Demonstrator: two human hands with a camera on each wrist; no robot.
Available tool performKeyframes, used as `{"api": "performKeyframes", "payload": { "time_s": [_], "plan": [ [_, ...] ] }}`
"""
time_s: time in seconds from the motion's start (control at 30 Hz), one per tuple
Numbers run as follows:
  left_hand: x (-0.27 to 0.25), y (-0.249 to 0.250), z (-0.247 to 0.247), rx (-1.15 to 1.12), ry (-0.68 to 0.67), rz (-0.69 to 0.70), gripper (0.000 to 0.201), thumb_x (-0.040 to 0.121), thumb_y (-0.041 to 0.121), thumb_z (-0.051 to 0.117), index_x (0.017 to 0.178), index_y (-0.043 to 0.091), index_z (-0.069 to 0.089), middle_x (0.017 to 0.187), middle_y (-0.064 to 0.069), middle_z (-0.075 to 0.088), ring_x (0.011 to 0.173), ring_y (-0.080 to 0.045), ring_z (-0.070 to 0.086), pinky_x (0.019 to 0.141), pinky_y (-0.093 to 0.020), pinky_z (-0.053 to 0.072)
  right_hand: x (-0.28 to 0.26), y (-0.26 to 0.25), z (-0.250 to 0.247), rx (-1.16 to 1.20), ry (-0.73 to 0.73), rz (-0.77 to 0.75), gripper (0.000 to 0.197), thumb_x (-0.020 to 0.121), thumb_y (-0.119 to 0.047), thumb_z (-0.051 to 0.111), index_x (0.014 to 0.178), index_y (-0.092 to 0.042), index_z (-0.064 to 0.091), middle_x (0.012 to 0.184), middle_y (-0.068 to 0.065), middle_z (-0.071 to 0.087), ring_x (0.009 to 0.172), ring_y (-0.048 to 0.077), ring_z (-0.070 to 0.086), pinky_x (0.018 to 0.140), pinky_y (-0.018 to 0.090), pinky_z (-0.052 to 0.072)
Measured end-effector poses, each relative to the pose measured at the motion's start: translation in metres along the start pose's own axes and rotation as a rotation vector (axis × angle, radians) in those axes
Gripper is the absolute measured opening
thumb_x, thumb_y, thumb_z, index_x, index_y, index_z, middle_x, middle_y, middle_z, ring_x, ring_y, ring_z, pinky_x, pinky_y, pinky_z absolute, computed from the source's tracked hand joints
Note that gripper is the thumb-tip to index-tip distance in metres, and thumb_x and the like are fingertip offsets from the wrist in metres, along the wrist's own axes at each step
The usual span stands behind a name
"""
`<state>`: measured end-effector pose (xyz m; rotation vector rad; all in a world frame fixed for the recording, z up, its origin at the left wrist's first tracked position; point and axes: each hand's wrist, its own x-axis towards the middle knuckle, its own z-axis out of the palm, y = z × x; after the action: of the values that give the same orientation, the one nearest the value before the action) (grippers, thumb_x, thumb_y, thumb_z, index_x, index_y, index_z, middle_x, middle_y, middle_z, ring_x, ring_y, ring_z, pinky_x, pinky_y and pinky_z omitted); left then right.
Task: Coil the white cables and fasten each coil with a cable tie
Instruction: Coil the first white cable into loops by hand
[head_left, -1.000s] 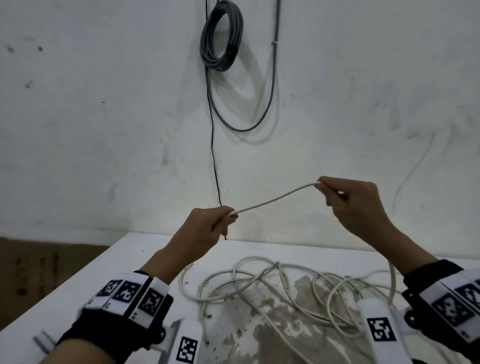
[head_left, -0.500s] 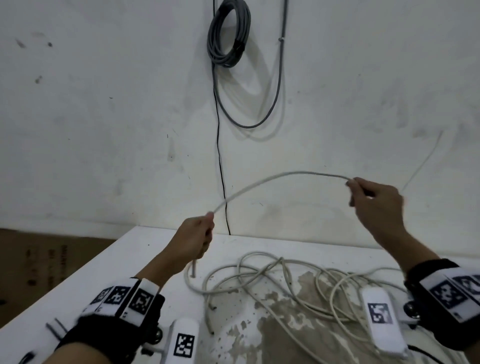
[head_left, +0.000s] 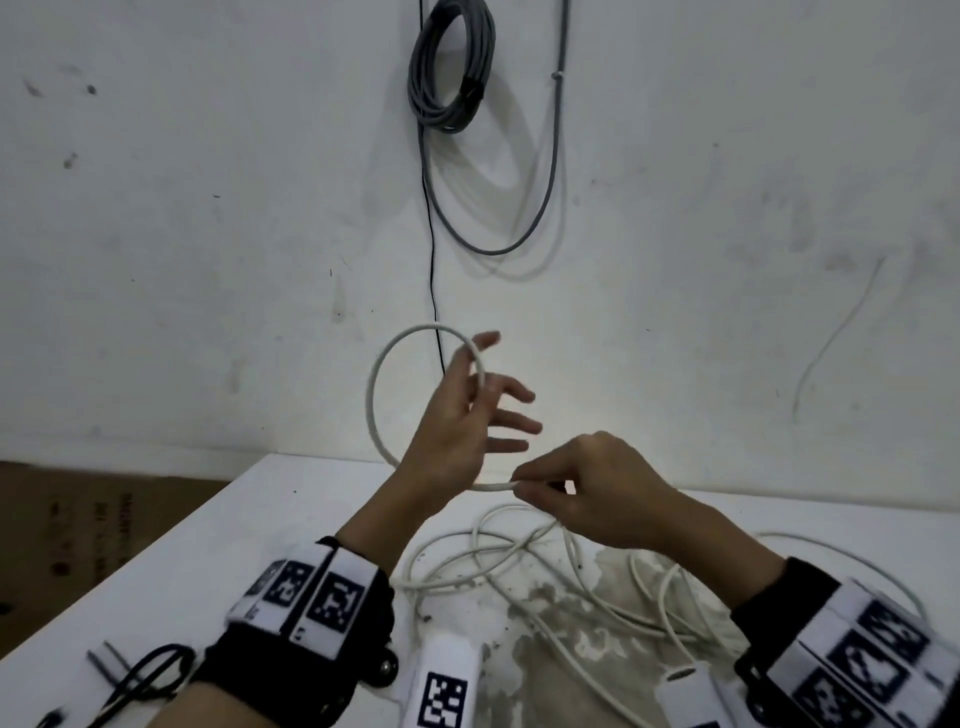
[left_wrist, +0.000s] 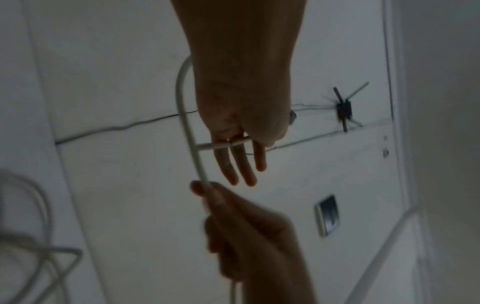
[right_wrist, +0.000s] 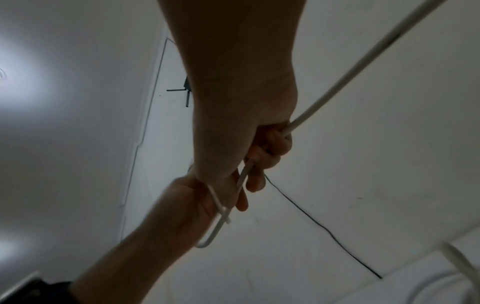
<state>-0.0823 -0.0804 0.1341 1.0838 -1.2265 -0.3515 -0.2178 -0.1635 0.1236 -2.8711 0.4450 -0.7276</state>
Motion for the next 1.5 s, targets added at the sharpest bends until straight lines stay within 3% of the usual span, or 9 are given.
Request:
{"api": "performKeyframes", "payload": {
  "time_s": [0.27,0.4,0.57,0.7,0.8,0.97,1.13,1.23,1.5],
  "plan": [
    [-0.008,-0.015,-0.005,0.684,-0.294,-0.07,0.037,0.1,0.017,0.031,0.134,0.032,0.034,0.088,0.008,0.064,0.065,-0.022,0.069,0.064,-0.028,0.054,-0.001,-0.003,-0.023,-0.168,-0.152,-0.011,0.026,0.086,-0.032,0.055,0.063,-0.028,0.067,0.051,-0.005,0.05,0.052,0.015,0.042,0.06,0.027,0.039],
    [-0.012,-0.013,-0.01,0.845,-0.341,-0.107,0.029,0.099,0.02,0.032,0.128,0.025,0.034,0.092,0.002,0.064,0.06,-0.021,0.067,0.071,-0.044,0.057,-0.003,0.009,-0.03,-0.165,-0.174,0.064,0.023,0.085,-0.032,0.058,0.067,-0.022,0.066,0.044,-0.007,0.048,0.048,0.014,0.04,0.059,0.027,0.04],
    [-0.015,-0.011,-0.019,0.963,-0.371,-0.169,0.028,0.1,0.027,0.033,0.114,0.006,0.045,0.089,-0.014,0.061,0.078,-0.032,0.059,0.072,-0.039,0.049,-0.002,0.019,-0.039,-0.216,-0.13,0.079,0.019,0.088,-0.035,0.057,0.079,-0.027,0.072,0.056,-0.005,0.058,0.053,0.012,0.046,0.065,0.028,0.045],
    [-0.022,0.005,-0.013,0.353,-0.536,-0.465,0.069,0.094,0.058,0.021,0.076,0.004,0.062,0.049,0.0,0.03,0.039,-0.009,0.026,0.039,-0.018,0.026,0.004,0.02,-0.029,-0.233,0.016,-0.034,0.024,0.093,-0.034,0.052,0.114,-0.035,0.064,0.089,-0.012,0.067,0.069,0.004,0.049,0.07,0.027,0.043],
    [-0.019,0.01,-0.02,-0.167,-0.54,-0.556,0.047,0.09,0.044,0.045,0.053,0.016,0.048,0.04,0.008,0.021,0.031,-0.004,0.014,0.034,-0.011,0.015,0.004,0.019,-0.02,0.249,0.026,-0.045,0.028,0.095,-0.016,0.049,0.116,-0.025,0.065,0.096,-0.011,0.066,0.07,-0.002,0.053,0.069,0.019,0.044],
    [-0.013,0.001,-0.029,-1.108,-0.675,-0.626,0.034,0.099,0.024,0.038,0.078,0.002,0.053,0.043,0.002,0.017,0.033,-0.008,0.013,0.038,-0.022,0.012,-0.003,-0.003,-0.012,0.824,-0.073,0.002,0.024,0.093,-0.021,0.052,0.114,-0.016,0.063,0.084,0.007,0.071,0.06,0.016,0.057,0.052,0.022,0.041],
    [-0.011,-0.009,-0.025,-0.978,-0.393,-0.519,0.022,0.079,0.023,0.07,0.079,0.003,0.062,0.045,0.004,0.031,0.039,-0.01,0.04,0.041,-0.02,0.039,0.003,-0.008,-0.01,1.02,0.181,0.148,0.018,0.095,-0.011,0.049,0.093,-0.002,0.065,0.053,0.002,0.054,0.042,0.016,0.048,0.044,0.024,0.041],
    [-0.015,-0.01,-0.02,-0.95,-0.159,-0.497,0.028,0.081,0.033,0.06,0.072,0.006,0.063,0.042,0.005,0.038,0.052,-0.012,0.052,0.055,-0.024,0.05,0.004,-0.004,-0.011,1.021,0.302,0.196,0.017,0.095,-0.011,0.051,0.09,-0.006,0.066,0.054,0.004,0.055,0.043,0.018,0.051,0.044,0.025,0.043],
    [-0.018,-0.009,-0.013,-0.752,-0.135,-0.503,0.027,0.087,0.037,0.045,0.073,0.014,0.051,0.043,0.009,0.026,0.027,0.001,0.022,0.034,-0.015,0.019,0.004,-0.01,-0.01,1.049,0.218,0.332,0.045,0.099,-0.038,0.038,0.082,-0.008,0.068,0.052,0.002,0.055,0.038,0.01,0.035,0.038,0.018,0.026]
  ]
}}
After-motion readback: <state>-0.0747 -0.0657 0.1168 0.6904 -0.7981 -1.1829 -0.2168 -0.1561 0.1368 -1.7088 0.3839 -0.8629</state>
